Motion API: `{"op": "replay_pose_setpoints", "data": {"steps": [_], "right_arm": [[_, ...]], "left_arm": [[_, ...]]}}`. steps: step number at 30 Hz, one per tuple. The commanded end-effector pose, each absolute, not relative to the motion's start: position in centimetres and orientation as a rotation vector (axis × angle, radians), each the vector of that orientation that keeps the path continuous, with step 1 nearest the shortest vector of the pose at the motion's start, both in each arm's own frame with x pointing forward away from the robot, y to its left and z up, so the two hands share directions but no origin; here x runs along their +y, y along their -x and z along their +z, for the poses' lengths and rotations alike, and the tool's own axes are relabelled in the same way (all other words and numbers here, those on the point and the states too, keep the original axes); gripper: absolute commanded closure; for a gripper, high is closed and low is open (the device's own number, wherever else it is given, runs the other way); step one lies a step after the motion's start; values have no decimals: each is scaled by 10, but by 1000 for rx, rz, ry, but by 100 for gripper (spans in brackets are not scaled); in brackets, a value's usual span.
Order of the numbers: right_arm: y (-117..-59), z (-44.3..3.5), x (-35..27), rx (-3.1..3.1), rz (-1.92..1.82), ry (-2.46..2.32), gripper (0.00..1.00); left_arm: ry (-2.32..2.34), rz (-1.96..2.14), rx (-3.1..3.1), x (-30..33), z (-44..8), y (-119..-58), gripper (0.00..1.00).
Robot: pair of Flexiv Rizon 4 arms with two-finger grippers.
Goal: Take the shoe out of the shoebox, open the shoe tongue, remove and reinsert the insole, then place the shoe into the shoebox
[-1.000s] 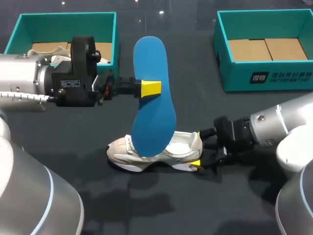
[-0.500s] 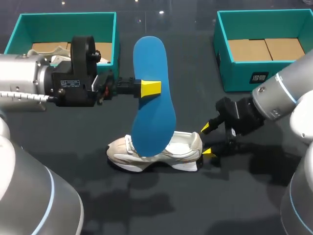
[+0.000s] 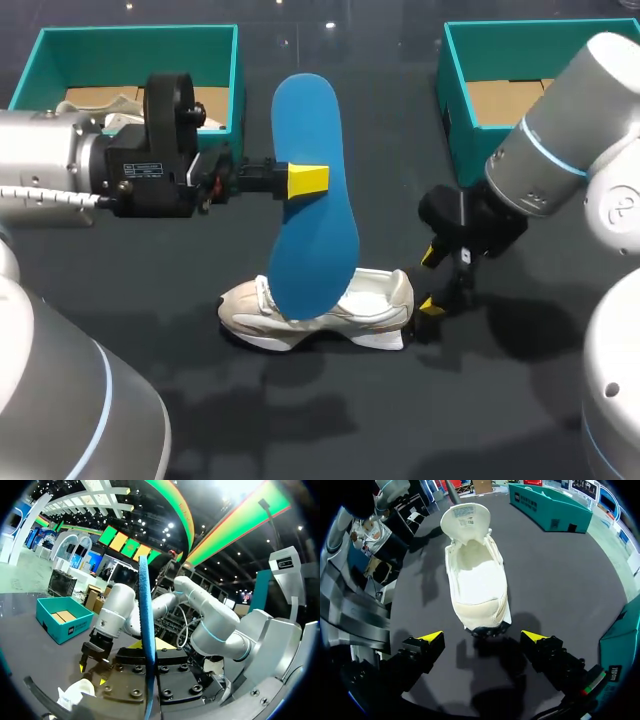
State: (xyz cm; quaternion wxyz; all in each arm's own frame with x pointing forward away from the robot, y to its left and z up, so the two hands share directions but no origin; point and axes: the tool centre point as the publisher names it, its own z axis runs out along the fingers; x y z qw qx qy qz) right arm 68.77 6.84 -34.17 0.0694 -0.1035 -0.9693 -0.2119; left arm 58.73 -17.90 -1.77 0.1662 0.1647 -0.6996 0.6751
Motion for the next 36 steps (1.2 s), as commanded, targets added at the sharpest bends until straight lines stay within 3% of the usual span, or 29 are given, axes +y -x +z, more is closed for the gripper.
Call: {"op": "replay_pose_setpoints", "data": {"steps": [1, 8, 17, 36], "right_arm": [[-688, -339, 73, -2951, -388, 289, 0], [-682, -315, 86, -3023, -207, 371, 0], [-688, -320, 103, -3058, 58, 353, 0], [-694, -319, 115, -3083, 88, 301, 0]], "left_arm": [[-470, 1924, -1991, -181, -19, -587, 100], [-470, 1924, -1991, -181, -19, -587, 100], [-470, 1924, -1991, -181, -19, -587, 100], [-470, 1924, -1991, -181, -19, -587, 100]]}}
